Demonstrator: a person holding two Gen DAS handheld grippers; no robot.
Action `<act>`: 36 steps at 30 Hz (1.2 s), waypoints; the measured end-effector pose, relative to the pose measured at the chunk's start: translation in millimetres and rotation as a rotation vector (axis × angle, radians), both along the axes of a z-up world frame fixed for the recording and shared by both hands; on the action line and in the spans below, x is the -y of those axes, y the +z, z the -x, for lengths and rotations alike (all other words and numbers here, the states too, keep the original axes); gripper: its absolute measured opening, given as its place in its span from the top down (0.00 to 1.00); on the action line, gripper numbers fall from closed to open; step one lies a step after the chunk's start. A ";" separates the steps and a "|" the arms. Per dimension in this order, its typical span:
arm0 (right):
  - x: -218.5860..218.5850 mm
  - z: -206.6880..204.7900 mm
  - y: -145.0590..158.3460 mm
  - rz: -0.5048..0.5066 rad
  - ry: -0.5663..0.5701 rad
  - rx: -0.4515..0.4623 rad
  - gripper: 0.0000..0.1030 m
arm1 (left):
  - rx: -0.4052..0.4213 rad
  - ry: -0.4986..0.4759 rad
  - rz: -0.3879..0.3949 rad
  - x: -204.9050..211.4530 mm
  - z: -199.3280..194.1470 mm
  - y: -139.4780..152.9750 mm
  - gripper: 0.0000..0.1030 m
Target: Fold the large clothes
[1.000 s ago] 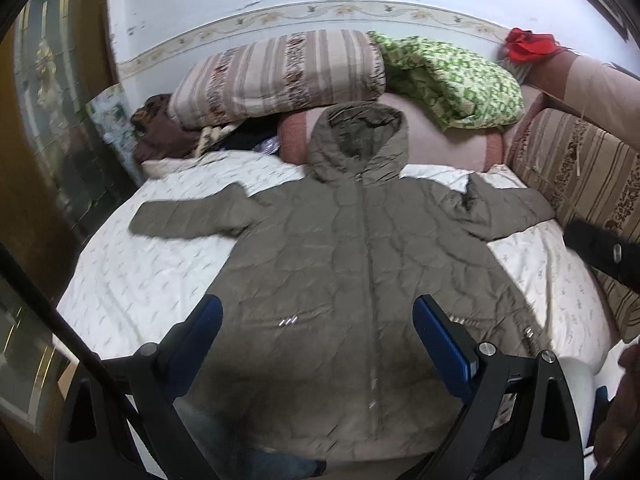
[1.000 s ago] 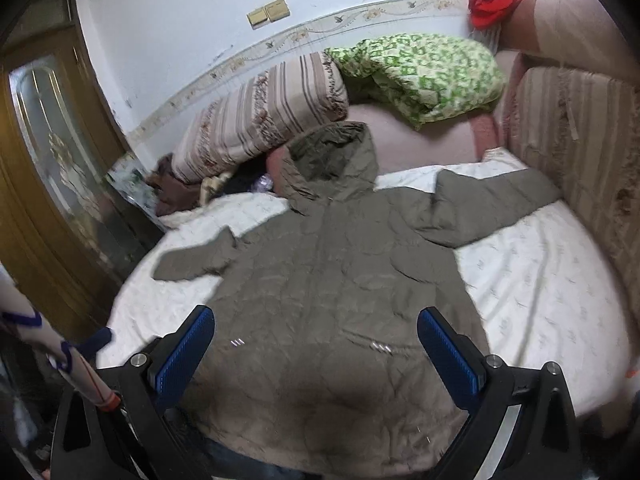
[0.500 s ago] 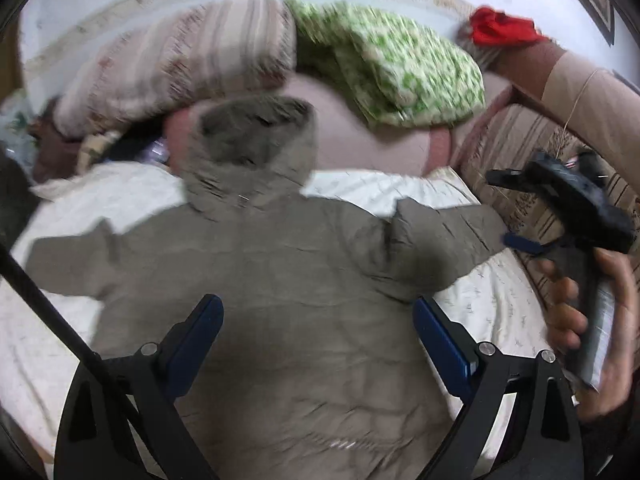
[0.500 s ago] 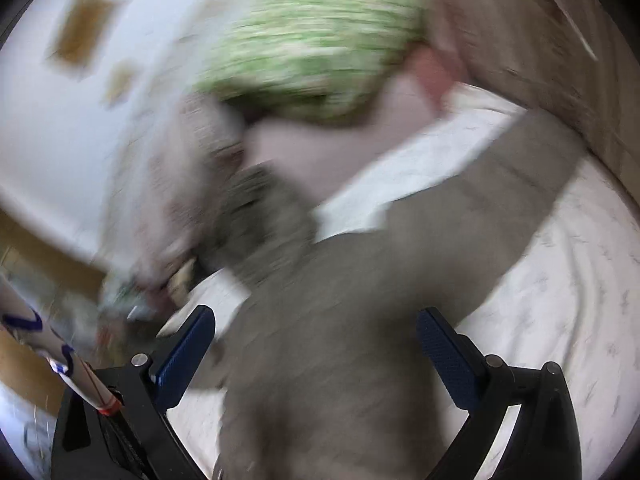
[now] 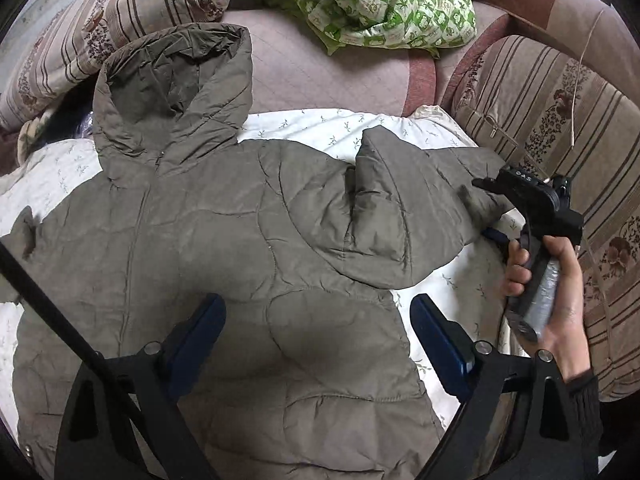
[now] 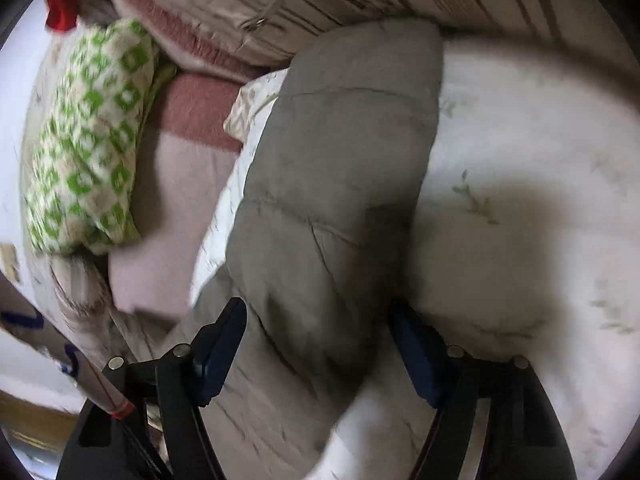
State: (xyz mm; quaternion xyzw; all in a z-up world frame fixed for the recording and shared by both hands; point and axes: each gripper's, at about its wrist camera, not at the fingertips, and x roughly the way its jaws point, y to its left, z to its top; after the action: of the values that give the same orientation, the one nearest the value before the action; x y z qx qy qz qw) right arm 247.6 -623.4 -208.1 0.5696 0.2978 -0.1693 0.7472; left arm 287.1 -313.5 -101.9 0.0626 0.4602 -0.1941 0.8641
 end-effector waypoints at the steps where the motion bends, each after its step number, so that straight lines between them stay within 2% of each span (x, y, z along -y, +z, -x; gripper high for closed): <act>1: 0.6 -3.4 -1.4 0.019 0.003 -0.006 0.27 | 0.002 -0.002 -0.004 -1.3 2.3 -1.0 0.10; 3: 0.6 -8.7 0.7 0.061 -0.004 -0.028 0.54 | 0.001 -0.003 -0.015 -7.5 4.2 -1.1 0.10; 4: 1.4 -6.8 -3.9 0.034 0.001 -0.021 0.83 | 0.002 0.003 -0.018 -13.4 5.7 0.5 0.10; 6: 0.0 -5.4 -0.9 0.025 -0.025 0.015 0.85 | 0.004 0.011 -0.013 -26.6 6.4 4.6 0.10; 10: -32.8 -4.8 78.3 0.279 0.023 0.087 0.88 | 0.018 0.052 0.010 -64.7 6.0 17.4 0.10; 11: -56.2 -4.2 112.8 0.373 0.060 0.132 0.89 | 0.024 0.068 0.019 -78.1 5.4 21.8 0.10; 13: -99.1 0.9 157.0 0.493 0.123 0.222 0.89 | 0.027 0.102 0.044 -102.0 3.4 28.8 0.10; 15: -148.8 0.9 188.7 0.608 0.213 0.290 0.89 | 0.032 0.125 0.072 -127.3 -2.0 36.4 0.10; 17: -192.2 -5.2 204.6 0.651 0.302 0.354 0.89 | 0.050 0.131 0.084 -147.9 -8.1 41.9 0.10; 19: -249.6 -19.7 209.2 0.659 0.448 0.415 0.89 | 0.088 0.172 0.092 -178.0 -16.8 46.5 0.10; 21: -309.1 -30.6 203.1 0.716 0.610 0.413 0.89 | 0.071 0.228 0.112 -205.2 -28.4 43.4 0.10; 22: -328.4 -32.9 198.8 0.748 0.655 0.401 0.89 | 0.033 0.271 0.142 -225.3 -35.6 39.3 0.10; 23: -361.7 -38.5 187.1 0.782 0.730 0.374 0.89 | 0.007 0.301 0.166 -238.7 -39.2 36.0 0.10; 24: -380.6 -44.7 174.4 0.770 0.785 0.353 0.89 | -0.016 0.332 0.191 -253.6 -43.1 31.9 0.10; 29: -436.5 -71.9 106.4 0.750 0.942 0.185 0.88 | -0.082 0.399 0.218 -287.7 -55.8 18.9 0.10; 30: -443.3 -72.9 94.7 0.745 0.973 0.152 0.85 | -0.100 0.403 0.231 -291.5 -57.2 17.4 0.10; 32: -453.1 -69.1 74.2 0.682 1.046 0.102 0.60 | -0.125 0.405 0.251 -295.4 -57.6 12.6 0.10; 33: -451.9 -70.7 69.1 0.646 1.072 0.087 0.53 | -0.125 0.403 0.247 -294.4 -57.7 12.0 0.10; 36: -426.2 -45.5 79.8 0.553 1.033 0.111 0.38 | -0.102 0.392 0.221 -287.6 -58.0 12.1 0.10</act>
State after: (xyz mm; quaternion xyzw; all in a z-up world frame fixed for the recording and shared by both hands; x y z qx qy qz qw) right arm 293.1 -197.2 -128.3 0.1425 0.4419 0.1754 0.8681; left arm 345.1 -25.9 -89.8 -0.1329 0.4825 -0.0746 0.8626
